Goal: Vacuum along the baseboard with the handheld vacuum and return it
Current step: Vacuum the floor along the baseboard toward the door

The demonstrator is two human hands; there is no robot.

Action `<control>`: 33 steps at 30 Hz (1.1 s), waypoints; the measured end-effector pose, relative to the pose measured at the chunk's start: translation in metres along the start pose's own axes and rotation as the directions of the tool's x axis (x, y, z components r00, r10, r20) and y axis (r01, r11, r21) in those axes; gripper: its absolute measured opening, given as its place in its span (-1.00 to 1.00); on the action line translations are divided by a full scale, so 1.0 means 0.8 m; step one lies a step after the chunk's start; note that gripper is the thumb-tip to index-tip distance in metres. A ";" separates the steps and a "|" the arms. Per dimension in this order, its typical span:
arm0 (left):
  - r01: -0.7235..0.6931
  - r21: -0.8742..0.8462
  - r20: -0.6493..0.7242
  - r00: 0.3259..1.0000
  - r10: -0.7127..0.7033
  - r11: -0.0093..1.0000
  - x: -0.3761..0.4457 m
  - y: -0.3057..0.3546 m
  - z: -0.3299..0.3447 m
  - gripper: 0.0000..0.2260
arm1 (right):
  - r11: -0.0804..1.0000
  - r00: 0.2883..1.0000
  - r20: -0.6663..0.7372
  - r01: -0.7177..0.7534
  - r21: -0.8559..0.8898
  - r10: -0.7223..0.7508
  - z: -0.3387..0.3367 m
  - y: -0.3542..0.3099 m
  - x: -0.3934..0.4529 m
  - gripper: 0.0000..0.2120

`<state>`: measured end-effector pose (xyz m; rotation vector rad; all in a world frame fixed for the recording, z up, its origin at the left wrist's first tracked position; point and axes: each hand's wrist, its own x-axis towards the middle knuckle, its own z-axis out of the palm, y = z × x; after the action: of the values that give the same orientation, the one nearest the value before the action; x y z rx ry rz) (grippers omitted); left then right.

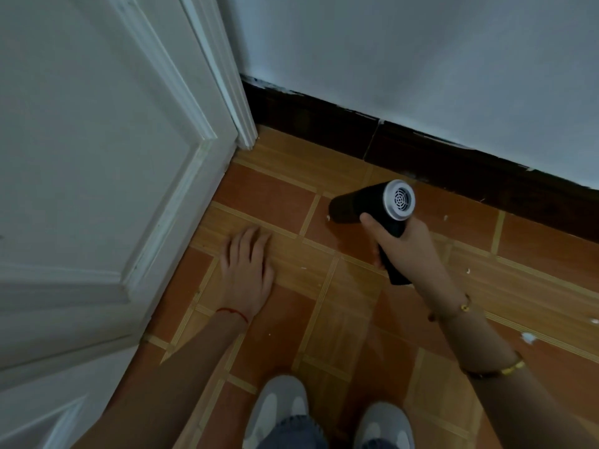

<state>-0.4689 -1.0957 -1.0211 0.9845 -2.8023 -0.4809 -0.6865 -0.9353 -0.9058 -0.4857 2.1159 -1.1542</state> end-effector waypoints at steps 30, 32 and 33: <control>-0.040 -0.015 -0.058 0.998 0.039 0.999 -0.002 -0.007 0.000 -0.61 | 0.929 0.922 0.380 0.068 -0.365 0.082 0.028 -0.033 -0.005 -0.57; -0.037 -0.019 -0.055 0.998 0.036 0.999 -0.001 -0.007 0.001 -0.62 | 0.914 0.934 0.352 0.086 -0.397 0.065 0.026 -0.031 -0.005 -0.52; -0.035 -0.020 -0.055 0.998 0.034 0.999 -0.001 -0.007 0.001 -0.61 | 0.913 0.916 0.392 0.082 -0.400 0.090 0.024 -0.032 -0.005 -0.52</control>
<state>-0.4650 -1.0993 -1.0242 0.9287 -2.7558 -0.4706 -0.6700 -0.9578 -0.8901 -0.8337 1.9773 -0.5310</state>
